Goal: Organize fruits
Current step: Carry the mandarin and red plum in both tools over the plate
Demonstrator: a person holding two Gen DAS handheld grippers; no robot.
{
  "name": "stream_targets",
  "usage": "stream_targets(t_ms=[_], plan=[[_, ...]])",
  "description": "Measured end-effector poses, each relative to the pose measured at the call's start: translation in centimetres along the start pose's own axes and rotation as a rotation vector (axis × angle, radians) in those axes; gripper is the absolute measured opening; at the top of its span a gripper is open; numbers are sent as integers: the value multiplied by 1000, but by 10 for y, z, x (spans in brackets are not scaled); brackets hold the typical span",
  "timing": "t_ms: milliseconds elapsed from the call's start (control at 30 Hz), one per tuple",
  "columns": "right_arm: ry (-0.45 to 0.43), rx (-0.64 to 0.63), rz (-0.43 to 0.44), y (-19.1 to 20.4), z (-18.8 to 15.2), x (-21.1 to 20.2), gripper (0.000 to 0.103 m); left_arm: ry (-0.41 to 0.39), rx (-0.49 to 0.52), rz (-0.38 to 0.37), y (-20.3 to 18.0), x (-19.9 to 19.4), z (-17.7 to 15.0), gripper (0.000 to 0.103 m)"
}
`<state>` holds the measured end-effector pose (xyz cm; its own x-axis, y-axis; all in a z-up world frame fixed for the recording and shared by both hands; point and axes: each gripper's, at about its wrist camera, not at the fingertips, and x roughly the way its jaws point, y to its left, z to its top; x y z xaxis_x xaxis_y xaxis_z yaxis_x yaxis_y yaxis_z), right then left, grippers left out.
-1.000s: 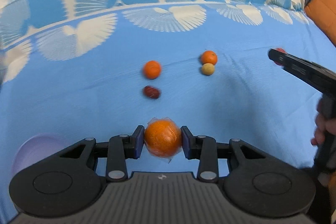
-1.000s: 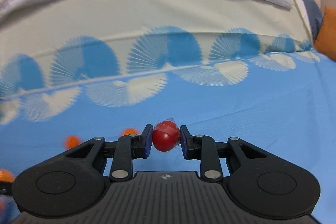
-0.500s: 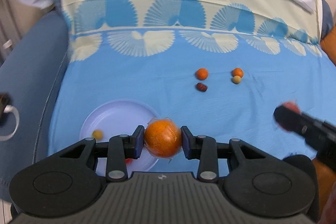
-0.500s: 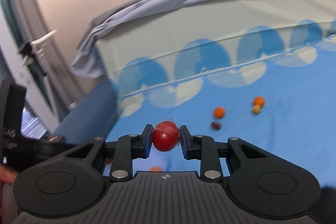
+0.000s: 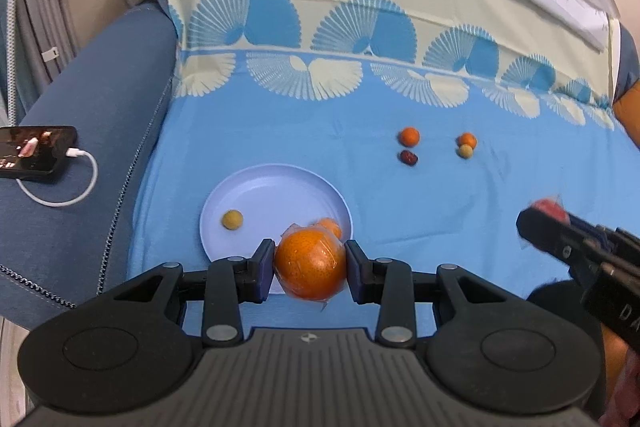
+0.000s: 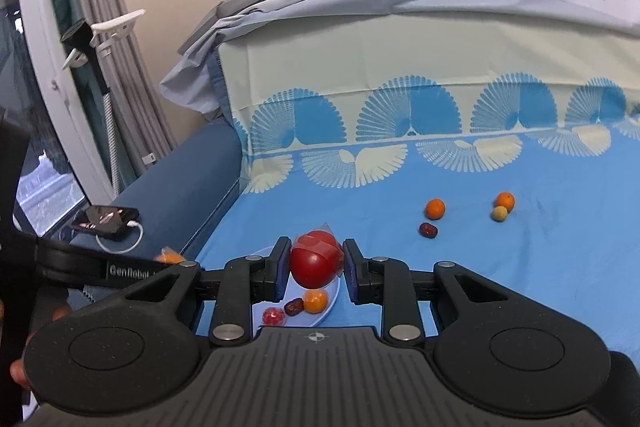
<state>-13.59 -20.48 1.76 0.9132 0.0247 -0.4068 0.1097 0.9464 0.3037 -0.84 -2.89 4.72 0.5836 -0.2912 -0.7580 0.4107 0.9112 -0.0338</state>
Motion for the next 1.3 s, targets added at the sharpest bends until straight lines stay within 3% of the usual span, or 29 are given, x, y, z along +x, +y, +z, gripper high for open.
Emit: stream_targets(t_ms=[667, 1300], plan=[[11, -50, -6, 20, -4, -6, 29, -51, -30, -12, 16, -22, -7, 41], [35, -68, -8, 24, -4, 2, 29, -57, -60, 10, 34, -18, -4, 41]])
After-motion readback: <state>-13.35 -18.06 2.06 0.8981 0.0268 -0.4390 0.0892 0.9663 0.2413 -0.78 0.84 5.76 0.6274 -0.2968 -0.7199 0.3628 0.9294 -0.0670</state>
